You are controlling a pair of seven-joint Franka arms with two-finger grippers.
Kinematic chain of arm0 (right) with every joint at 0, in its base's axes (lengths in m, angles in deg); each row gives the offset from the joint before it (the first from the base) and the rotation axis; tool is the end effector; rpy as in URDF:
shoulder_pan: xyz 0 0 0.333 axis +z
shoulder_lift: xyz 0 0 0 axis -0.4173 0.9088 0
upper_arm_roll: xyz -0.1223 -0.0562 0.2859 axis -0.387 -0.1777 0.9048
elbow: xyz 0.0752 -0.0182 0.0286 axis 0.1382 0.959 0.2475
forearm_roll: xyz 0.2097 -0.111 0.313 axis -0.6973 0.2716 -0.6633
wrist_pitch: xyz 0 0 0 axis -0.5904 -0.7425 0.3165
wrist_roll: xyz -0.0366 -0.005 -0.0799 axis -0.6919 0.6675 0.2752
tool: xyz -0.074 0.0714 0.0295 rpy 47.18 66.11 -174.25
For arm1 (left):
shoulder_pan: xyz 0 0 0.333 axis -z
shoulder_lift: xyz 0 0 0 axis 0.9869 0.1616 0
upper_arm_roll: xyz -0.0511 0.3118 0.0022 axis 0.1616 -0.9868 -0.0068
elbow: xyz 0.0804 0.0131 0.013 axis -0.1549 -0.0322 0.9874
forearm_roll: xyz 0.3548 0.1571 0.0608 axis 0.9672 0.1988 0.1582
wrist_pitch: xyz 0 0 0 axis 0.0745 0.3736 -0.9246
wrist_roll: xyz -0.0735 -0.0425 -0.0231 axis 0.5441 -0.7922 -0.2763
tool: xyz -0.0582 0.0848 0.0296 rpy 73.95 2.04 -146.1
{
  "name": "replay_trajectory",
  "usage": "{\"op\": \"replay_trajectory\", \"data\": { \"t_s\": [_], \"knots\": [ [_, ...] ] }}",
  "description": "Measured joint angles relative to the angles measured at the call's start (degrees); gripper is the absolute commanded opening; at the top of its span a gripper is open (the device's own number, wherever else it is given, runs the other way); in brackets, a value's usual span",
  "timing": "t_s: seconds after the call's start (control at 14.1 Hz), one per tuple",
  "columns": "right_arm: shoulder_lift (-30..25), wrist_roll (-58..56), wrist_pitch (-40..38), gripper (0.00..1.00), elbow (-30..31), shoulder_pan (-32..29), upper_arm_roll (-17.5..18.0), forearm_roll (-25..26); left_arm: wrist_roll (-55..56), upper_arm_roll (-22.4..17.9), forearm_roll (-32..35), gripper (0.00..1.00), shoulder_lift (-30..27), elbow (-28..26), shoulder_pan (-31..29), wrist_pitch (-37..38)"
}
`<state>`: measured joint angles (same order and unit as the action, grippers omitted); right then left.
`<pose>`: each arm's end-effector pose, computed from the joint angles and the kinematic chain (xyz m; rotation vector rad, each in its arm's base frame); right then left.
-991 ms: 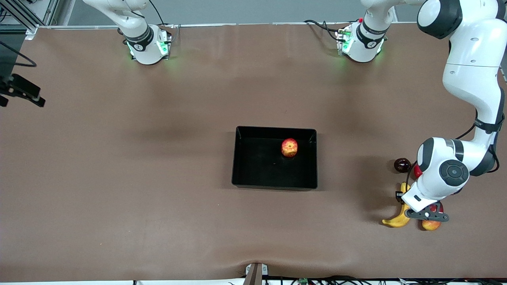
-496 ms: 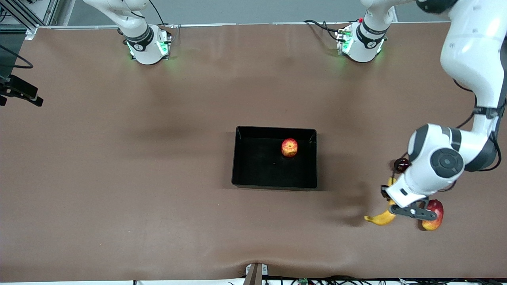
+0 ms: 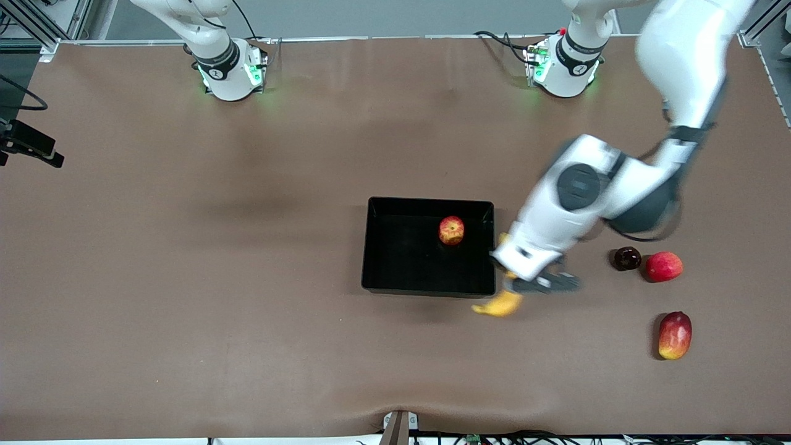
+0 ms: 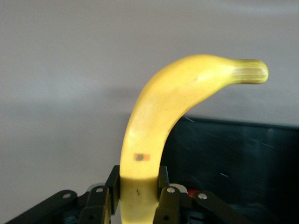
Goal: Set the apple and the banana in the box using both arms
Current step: 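Lift the banana with the left gripper and carry it over the tray, then lower the banana into the tray and open the left gripper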
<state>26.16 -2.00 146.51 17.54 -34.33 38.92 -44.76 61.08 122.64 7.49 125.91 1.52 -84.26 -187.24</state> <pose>0.5484 -0.0598 0.6466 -3.1305 0.0825 0.0256 0.6172 -0.3347 0.3702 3.1256 0.1017 0.1150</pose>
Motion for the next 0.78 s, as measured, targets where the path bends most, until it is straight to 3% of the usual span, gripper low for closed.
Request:
{"op": "replay_trajectory", "data": {
  "t_s": [0.28,0.57,0.78],
  "knots": [
    [0.1,0.0,0.1,1.00,0.0,0.0,0.0,0.0,15.5,-1.1,0.1,0.00,4.4,1.8,12.0,-1.0],
    [0.1,0.0,0.1,1.00,0.0,-0.1,0.0,0.0,18.5,-9.3,0.1,0.00,7.3,3.2,22.1,-4.5],
    [0.1,0.0,0.1,1.00,0.1,-0.2,0.0,0.0,19.0,-12.5,0.1,0.00,10.5,3.3,24.8,-9.8]
  ]
}}
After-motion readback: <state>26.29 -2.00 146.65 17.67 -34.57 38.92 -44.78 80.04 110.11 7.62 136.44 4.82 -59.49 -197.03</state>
